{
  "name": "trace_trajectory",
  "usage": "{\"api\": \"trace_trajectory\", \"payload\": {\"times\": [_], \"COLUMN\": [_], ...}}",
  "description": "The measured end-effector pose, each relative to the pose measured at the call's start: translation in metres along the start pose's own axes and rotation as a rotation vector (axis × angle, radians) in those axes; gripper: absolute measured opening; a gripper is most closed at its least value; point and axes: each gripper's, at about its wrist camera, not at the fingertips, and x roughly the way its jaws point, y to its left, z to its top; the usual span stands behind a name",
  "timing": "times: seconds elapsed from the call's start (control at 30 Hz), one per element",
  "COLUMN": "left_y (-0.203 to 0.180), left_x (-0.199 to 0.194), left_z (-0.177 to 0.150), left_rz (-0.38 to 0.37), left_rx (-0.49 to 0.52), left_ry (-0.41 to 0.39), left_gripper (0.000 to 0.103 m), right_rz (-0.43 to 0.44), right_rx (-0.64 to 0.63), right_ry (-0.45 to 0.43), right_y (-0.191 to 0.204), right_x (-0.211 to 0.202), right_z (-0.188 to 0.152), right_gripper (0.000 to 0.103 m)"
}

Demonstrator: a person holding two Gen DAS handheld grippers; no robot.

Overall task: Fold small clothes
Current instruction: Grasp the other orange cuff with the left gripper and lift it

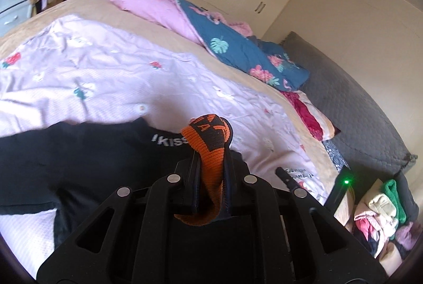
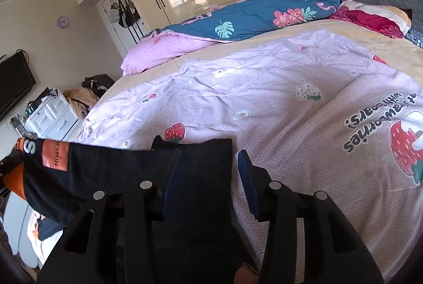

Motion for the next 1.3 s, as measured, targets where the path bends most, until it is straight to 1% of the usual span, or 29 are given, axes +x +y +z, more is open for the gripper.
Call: {"api": "trace_trajectory", "payload": {"times": [0.3, 0.53, 0.7, 0.83, 0.93, 1.03, 1.1, 1.17, 1.23, 1.3], "left_y": [0.037, 0.065, 0.08, 0.087, 0.088, 0.084, 0.081, 0.078, 0.079, 0.084], "left_x": [0.008, 0.019, 0.029, 0.028, 0.021, 0.02, 0.027, 0.039, 0.053, 0.066], "left_z": [-0.015, -0.029, -0.038, -0.039, -0.039, -0.041, -0.045, -0.052, -0.061, -0.072], "left_rz": [0.041, 0.095, 0.142, 0.193, 0.238, 0.254, 0.246, 0.239, 0.244, 0.261], "left_rx": [-0.065, -0.087, -0.093, -0.085, -0.061, -0.03, -0.016, -0.005, 0.005, 0.002], "left_ry": [0.045, 0.1, 0.125, 0.112, 0.082, 0.075, 0.102, 0.145, 0.193, 0.241], "left_gripper": [0.007, 0.007, 0.007, 0.009, 0.01, 0.01, 0.012, 0.014, 0.02, 0.024], "right_rz": [0.011, 0.041, 0.054, 0.052, 0.045, 0.038, 0.039, 0.044, 0.046, 0.051], "right_rx": [-0.112, -0.198, -0.252, -0.28, -0.29, -0.301, -0.315, -0.331, -0.347, -0.354], "right_ry": [0.022, 0.056, 0.091, 0.116, 0.143, 0.174, 0.201, 0.216, 0.224, 0.234], "right_y": [0.026, 0.053, 0.068, 0.075, 0.076, 0.077, 0.081, 0.084, 0.087, 0.088], "right_x": [0.006, 0.013, 0.021, 0.026, 0.031, 0.037, 0.042, 0.045, 0.046, 0.047], "right_z": [-0.008, -0.021, -0.033, -0.039, -0.043, -0.048, -0.052, -0.056, -0.06, -0.062], "right_gripper": [0.042, 0.042, 0.042, 0.042, 0.042, 0.042, 0.042, 0.045, 0.049, 0.051]}}
